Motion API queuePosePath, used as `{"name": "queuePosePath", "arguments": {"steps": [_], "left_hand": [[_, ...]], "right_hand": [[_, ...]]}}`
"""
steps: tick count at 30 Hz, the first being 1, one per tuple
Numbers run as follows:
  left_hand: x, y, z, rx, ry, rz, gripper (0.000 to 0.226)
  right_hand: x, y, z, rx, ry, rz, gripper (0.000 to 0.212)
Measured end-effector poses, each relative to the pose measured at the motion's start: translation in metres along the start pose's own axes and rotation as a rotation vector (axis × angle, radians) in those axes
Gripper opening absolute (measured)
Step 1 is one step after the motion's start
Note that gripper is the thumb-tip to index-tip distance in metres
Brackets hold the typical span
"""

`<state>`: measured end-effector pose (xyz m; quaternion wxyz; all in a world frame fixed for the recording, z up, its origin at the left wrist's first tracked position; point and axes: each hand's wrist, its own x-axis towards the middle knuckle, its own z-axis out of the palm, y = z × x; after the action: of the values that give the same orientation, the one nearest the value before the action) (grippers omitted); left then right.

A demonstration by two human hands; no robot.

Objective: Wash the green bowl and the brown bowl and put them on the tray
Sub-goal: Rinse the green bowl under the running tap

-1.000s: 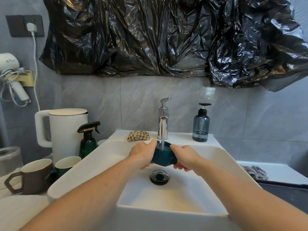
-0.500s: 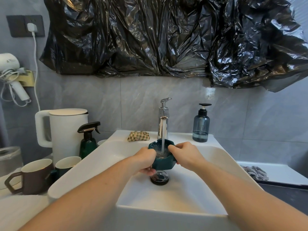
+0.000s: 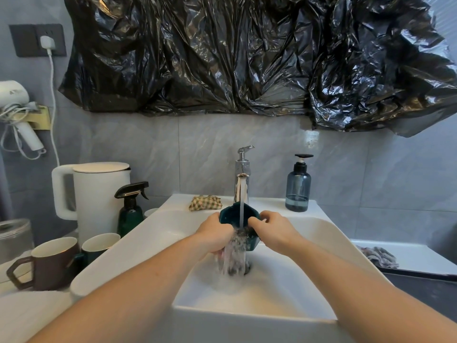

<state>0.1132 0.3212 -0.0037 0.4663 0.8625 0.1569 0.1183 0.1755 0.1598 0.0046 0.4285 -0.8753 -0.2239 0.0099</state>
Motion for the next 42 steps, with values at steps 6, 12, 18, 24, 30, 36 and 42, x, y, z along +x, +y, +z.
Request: {"name": "queuePosePath", "arguments": {"steps": [6,12,18,24,30,36,42], "left_hand": [[0.004,-0.001,0.001,0.076,0.114,0.068,0.03],[-0.003,0.001,-0.001,0.287,0.235,0.243,0.022],[-0.006,0.005,-0.003,0.29,0.277,0.314,0.026],[-0.005,0.009,-0.002,0.236,0.218,0.355,0.042],[0.0,0.007,-0.002,0.2,0.279,0.33,0.028],[-0.002,0.01,-0.003,0.205,0.336,0.366,0.015],[-0.007,0.013,-0.004,0.345,0.341,0.387,0.034]], "right_hand": [[0.001,-0.003,0.003,0.045,-0.041,-0.005,0.025],[-0.001,-0.004,0.003,0.061,-0.127,-0.044,0.024],[-0.001,-0.005,0.004,0.095,-0.069,-0.105,0.022],[0.003,-0.004,0.002,0.074,0.081,-0.113,0.015],[0.003,-0.005,0.004,0.198,0.063,-0.117,0.021],[0.005,-0.005,0.004,0.279,0.06,-0.136,0.021],[0.005,-0.003,0.006,0.133,0.067,-0.192,0.02]]}}
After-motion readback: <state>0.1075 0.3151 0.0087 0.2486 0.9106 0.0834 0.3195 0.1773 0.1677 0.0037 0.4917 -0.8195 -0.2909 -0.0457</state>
